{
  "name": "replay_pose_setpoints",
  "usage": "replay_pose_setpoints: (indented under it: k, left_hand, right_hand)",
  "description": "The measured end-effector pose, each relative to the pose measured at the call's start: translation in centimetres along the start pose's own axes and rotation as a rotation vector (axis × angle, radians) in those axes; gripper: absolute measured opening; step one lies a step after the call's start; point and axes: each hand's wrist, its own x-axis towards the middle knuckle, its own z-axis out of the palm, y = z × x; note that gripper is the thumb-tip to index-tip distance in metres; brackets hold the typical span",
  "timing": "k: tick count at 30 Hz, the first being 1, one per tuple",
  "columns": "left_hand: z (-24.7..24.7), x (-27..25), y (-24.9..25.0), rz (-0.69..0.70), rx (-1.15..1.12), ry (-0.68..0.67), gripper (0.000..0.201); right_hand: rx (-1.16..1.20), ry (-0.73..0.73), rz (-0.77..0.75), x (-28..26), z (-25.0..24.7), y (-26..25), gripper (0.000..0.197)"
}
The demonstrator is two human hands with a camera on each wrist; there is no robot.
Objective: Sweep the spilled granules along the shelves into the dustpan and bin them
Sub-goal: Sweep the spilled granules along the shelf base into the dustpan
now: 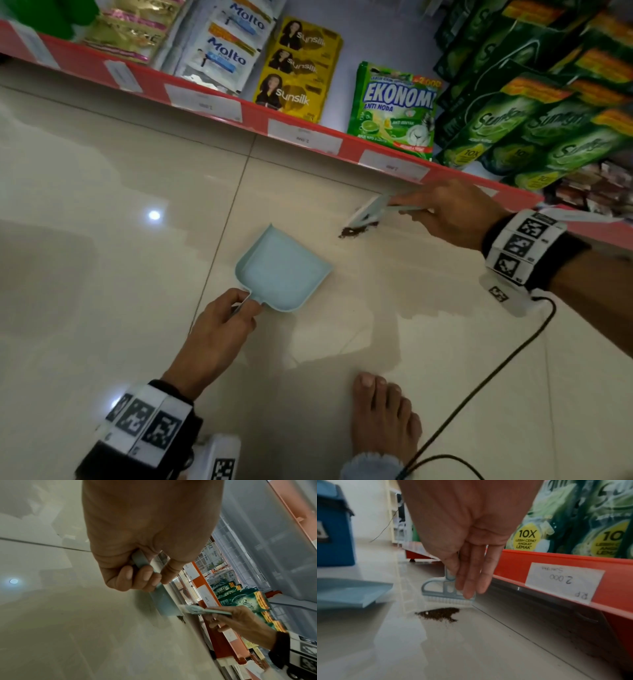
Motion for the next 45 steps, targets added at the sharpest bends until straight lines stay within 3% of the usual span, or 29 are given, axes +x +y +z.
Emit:
replay_pose_setpoints:
  k: [5,8,12,16,22,25,29,33,35,40,43,45]
  left_hand:
    - [1.1,0.7,1.4,0.025,0.034,-0.050,0.025]
    - [1.4,1.1,1.9,0.038,0.060,-0.066,0.026]
    - [1.7,1.2,2.5,0.039,0.062,-0.089,0.025]
    - [1.7,1.3,3.1,-0.008,0.117,-0.132,0.023]
    - [1.8,2.0,4.2,-0.001,0.201,-0.184,0.023]
    - [2.8,2.4,4.2,-0.032,0.118,-0.161,0.023]
    - [4.3,2.5,4.2,-0.072,0.021,-0.131,0.017]
    - [4.5,2.1,3.9,-0.015,0.065,-0.163,0.019]
    - [4.3,2.0,3.7,0.002,0.084,-0.162,0.021]
    - [3.8,1.8,2.8,0.022,0.087,-0.153,0.024]
    - [3.7,1.9,2.7,0.026,0.099,-0.153,0.023]
    - [3.9,1.9,2.3,0.025,0.107,-0.166,0.022]
  right_hand:
    - [-0.097,0.058,0.106,1.5,1.1,-0.9,0.032]
    - [-0.084,-0.017,0.218,1.9,2.2,-1.9,0.028]
    - [-0.036,-0.092,0.233,0.2,2.9,-3.7,0.028]
    - [-0.044,0.020,0.263,-2.4,2.9,-4.6,0.021]
    - [-0.204,0.278,0.625,-4.4,2.6,-1.9,0.018]
    - [-0.185,0.224,0.750,-4.3,3.6,-1.0,0.023]
    - [-0.068,0.092,0.599,-3.7,5.4,-3.3,0.028]
    - [0.002,0.127,0.427,-3.5,5.8,-6.6,0.030]
    - [-0.040,0.174,0.457,-3.7,5.1,-6.1,0.027]
    - [-0.215,0.283,0.717,-3.4,3.5,-1.5,0.020]
    - [-0.169,0.220,0.771,-3.0,3.9,0.0,0.017]
    - [-0.117,0.136,0.697,-2.9,4.9,-0.3,0.023]
